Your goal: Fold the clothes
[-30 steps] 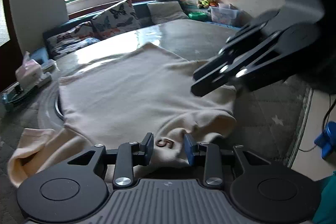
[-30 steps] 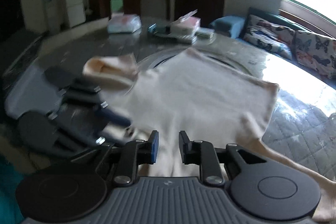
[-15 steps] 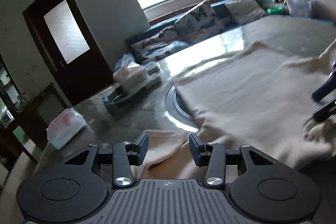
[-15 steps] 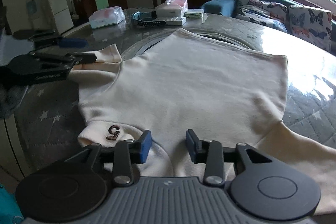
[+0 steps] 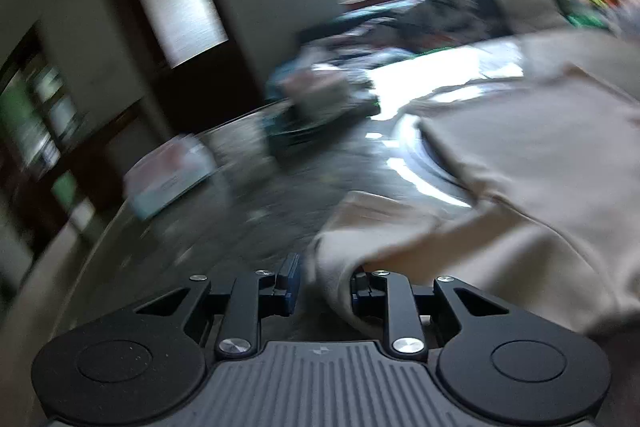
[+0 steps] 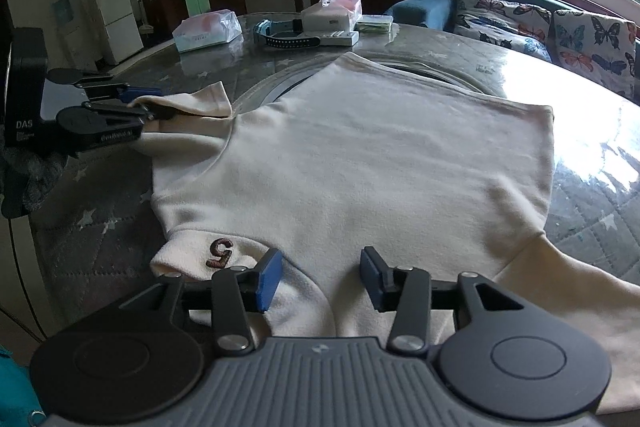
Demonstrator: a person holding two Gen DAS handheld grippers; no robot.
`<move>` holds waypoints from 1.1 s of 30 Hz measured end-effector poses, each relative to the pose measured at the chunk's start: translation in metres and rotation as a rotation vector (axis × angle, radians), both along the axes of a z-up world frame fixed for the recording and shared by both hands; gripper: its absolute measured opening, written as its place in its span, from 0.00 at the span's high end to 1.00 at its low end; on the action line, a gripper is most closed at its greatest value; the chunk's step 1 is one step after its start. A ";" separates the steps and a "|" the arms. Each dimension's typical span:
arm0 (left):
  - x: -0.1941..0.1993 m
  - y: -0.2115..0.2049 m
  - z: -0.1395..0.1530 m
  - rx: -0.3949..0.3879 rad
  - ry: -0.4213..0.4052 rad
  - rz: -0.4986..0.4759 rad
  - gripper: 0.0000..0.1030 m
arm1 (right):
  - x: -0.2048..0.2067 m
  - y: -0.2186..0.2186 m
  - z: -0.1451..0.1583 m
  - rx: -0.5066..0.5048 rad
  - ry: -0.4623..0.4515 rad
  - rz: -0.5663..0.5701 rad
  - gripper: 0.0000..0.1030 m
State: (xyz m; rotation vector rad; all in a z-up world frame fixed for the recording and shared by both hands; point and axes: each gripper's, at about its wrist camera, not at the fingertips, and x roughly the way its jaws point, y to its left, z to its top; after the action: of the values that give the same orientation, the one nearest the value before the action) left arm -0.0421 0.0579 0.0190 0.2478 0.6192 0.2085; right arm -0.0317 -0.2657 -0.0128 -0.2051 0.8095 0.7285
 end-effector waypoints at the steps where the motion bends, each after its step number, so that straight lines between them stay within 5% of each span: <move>1: -0.001 0.008 0.001 -0.032 -0.010 0.042 0.75 | 0.000 0.001 0.000 0.002 0.001 0.001 0.52; 8: -0.010 0.051 -0.003 -0.234 -0.039 0.254 0.68 | -0.002 0.001 -0.001 -0.002 -0.006 0.006 0.50; 16: -0.009 0.070 -0.006 -0.238 -0.043 0.306 0.59 | -0.004 0.000 -0.001 -0.007 -0.006 0.009 0.49; 25: -0.021 0.100 -0.005 -0.394 -0.078 0.400 0.53 | -0.002 0.000 -0.001 -0.009 -0.005 0.007 0.49; 33: -0.029 0.121 -0.003 -0.296 -0.079 0.513 0.55 | -0.003 0.002 -0.001 -0.017 -0.008 0.008 0.49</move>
State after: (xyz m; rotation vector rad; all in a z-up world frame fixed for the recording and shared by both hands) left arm -0.0711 0.1785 0.0161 -0.2100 0.6180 0.6110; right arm -0.0351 -0.2640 -0.0141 -0.2269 0.8075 0.7282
